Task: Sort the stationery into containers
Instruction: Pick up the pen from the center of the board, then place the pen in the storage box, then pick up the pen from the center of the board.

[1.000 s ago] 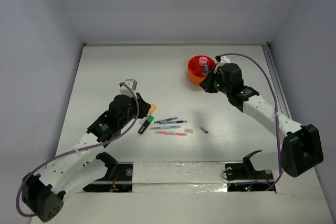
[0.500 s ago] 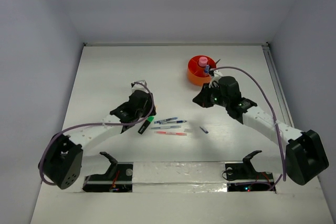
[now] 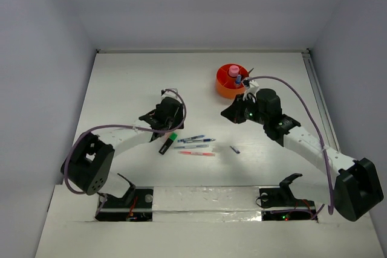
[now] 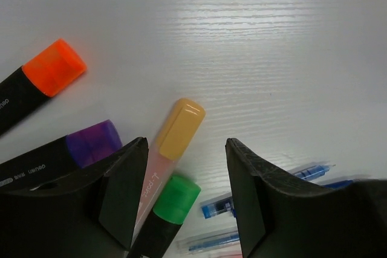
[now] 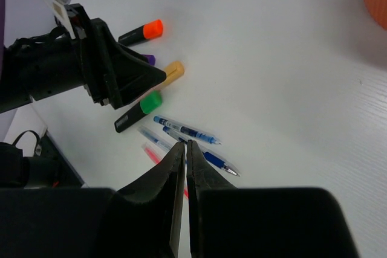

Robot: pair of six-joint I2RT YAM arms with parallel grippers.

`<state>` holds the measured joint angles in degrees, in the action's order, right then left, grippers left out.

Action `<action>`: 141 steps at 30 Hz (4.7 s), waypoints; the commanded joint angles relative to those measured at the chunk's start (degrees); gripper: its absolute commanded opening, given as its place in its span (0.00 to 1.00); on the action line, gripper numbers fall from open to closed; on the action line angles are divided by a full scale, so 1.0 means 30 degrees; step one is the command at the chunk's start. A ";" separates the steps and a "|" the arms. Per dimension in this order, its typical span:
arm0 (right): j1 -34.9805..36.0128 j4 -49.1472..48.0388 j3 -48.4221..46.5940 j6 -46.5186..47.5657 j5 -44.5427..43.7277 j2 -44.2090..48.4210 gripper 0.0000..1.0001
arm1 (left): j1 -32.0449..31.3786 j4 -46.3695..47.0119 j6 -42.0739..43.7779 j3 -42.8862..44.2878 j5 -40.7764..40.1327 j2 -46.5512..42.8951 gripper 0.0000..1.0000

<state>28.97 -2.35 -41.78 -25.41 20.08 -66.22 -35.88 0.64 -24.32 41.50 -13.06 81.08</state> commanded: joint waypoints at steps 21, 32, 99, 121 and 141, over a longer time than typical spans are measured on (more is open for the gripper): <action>0.0187 -0.1180 0.0245 -0.0114 0.0017 0.1095 0.13 | 0.0094 -0.0684 0.1162 0.2574 -0.1623 0.3911 0.41; 0.0187 -0.1150 0.0332 -0.0114 -0.0188 0.1417 0.16 | 0.0094 -0.0859 0.1192 0.2721 -0.2178 0.4351 0.12; 0.0187 -0.3523 0.3702 -0.1521 -0.8186 0.5461 0.16 | -0.0785 1.5311 -0.0333 1.6874 0.0341 1.4197 0.48; 0.0187 -0.2791 0.3175 -0.1462 -0.7162 0.5226 0.00 | -0.3156 -0.0228 -0.2847 0.1120 -0.3145 -0.1620 0.00; 0.0187 -0.2674 0.2765 -0.1169 -0.5930 0.4259 0.13 | -0.3392 -0.3410 -0.4115 -0.0443 -0.3293 -0.1129 0.49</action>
<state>28.97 -8.99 -31.03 -29.78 1.34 -53.08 -46.11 -10.09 -38.37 37.95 -22.46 77.01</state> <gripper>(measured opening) 0.132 0.497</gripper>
